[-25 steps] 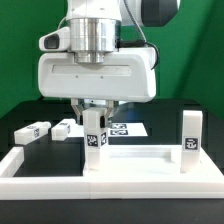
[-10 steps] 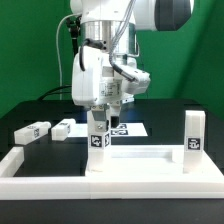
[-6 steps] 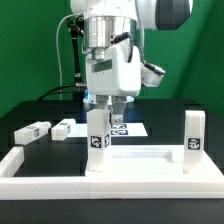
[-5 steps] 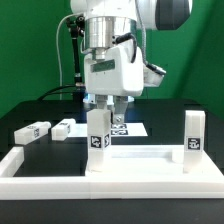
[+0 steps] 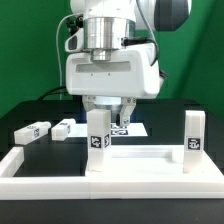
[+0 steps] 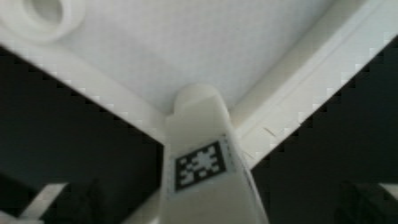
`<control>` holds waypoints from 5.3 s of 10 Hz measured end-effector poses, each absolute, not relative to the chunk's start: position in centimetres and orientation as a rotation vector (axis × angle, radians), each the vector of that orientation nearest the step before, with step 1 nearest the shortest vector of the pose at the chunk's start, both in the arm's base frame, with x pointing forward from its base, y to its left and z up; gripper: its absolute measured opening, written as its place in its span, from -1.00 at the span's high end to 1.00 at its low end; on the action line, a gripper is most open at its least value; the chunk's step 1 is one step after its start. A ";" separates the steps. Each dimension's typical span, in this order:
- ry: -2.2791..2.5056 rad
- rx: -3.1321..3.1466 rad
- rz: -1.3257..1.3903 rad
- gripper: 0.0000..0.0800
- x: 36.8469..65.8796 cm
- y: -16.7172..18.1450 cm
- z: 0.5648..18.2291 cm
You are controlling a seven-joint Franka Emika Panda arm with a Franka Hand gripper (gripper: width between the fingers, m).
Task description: Assemble desk
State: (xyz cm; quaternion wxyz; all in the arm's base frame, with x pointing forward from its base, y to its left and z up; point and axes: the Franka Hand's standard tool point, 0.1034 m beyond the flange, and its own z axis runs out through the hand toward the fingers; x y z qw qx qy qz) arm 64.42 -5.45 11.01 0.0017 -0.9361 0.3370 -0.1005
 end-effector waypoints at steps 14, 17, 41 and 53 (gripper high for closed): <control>2.188 -2.099 -0.121 0.27 64.6 -6.5 10.7; 2.378 -1.815 -0.080 0.26 64.5 -6.5 10.7; 2.170 -2.043 -0.078 0.27 64.4 -6.7 10.5; 1.733 -2.345 -0.283 -0.62 65.5 -5.4 10.4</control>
Offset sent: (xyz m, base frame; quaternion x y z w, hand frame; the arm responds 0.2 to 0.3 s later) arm 0.0000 0.0000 0.0000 0.0000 0.0000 0.0650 0.9979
